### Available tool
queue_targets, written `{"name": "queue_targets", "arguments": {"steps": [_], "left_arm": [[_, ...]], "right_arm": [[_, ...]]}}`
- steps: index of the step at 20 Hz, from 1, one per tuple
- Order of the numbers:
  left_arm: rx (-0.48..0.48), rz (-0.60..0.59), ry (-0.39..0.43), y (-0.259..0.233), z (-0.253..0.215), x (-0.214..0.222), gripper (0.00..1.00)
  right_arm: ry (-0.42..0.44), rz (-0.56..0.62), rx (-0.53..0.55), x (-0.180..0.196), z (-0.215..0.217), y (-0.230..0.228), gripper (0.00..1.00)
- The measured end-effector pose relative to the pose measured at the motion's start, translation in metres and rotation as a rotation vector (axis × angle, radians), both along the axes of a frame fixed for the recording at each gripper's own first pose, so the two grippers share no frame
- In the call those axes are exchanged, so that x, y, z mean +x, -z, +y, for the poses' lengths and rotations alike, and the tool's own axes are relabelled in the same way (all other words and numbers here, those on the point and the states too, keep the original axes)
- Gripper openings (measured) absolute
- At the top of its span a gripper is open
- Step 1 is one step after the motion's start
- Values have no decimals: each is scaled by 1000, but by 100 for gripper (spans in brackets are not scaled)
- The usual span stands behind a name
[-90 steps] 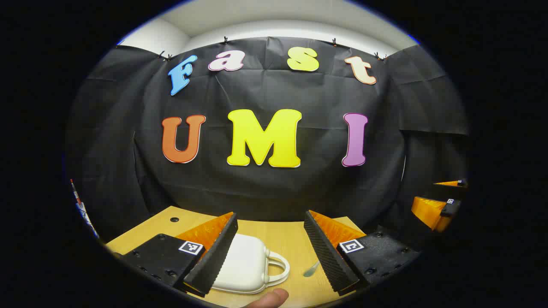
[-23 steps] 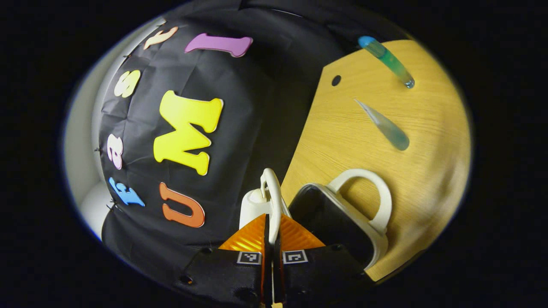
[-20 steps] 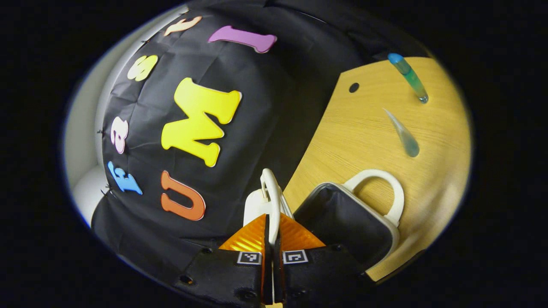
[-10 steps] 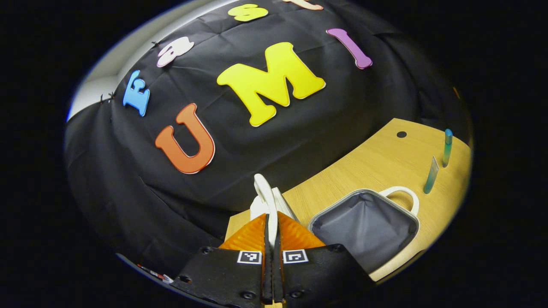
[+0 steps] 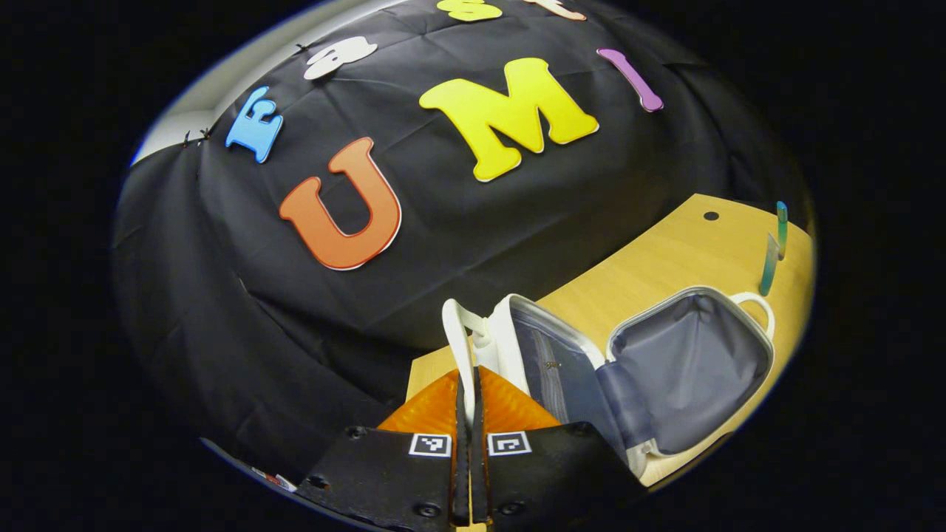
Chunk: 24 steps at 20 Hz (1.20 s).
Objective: First open the suitcase, pack the skin care products into it, and then close the suitcase.
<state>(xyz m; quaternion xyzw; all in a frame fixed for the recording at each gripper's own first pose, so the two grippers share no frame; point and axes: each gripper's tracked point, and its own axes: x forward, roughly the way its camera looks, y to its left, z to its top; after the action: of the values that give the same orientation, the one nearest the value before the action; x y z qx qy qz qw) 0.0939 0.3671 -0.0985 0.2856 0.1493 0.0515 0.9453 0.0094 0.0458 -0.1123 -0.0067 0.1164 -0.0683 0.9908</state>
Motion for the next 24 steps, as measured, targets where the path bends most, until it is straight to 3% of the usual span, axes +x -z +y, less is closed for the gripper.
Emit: {"name": "queue_targets", "arguments": {"steps": [4, 10, 14, 18, 22, 24], "left_arm": [[0, 61, -85, 31, 49, -2, 4], [-138, 202, -175, 110, 104, -10, 4], [-221, 291, -204, 167, 117, -15, 4], [-307, 314, -212, 192, 121, -18, 6], [-327, 295, -221, 197, 126, -16, 12], [-297, 271, -275, 193, 143, -18, 19]], "right_arm": [[33, 16, -14, -6, 0, 5, 79], [37, 31, -35, -12, 11, 7, 79], [41, 45, -61, -16, 17, 11, 79], [49, 71, -87, -20, 14, 16, 79], [61, 63, -120, -23, 8, 12, 78], [43, 65, -126, -22, 11, 15, 79]]}}
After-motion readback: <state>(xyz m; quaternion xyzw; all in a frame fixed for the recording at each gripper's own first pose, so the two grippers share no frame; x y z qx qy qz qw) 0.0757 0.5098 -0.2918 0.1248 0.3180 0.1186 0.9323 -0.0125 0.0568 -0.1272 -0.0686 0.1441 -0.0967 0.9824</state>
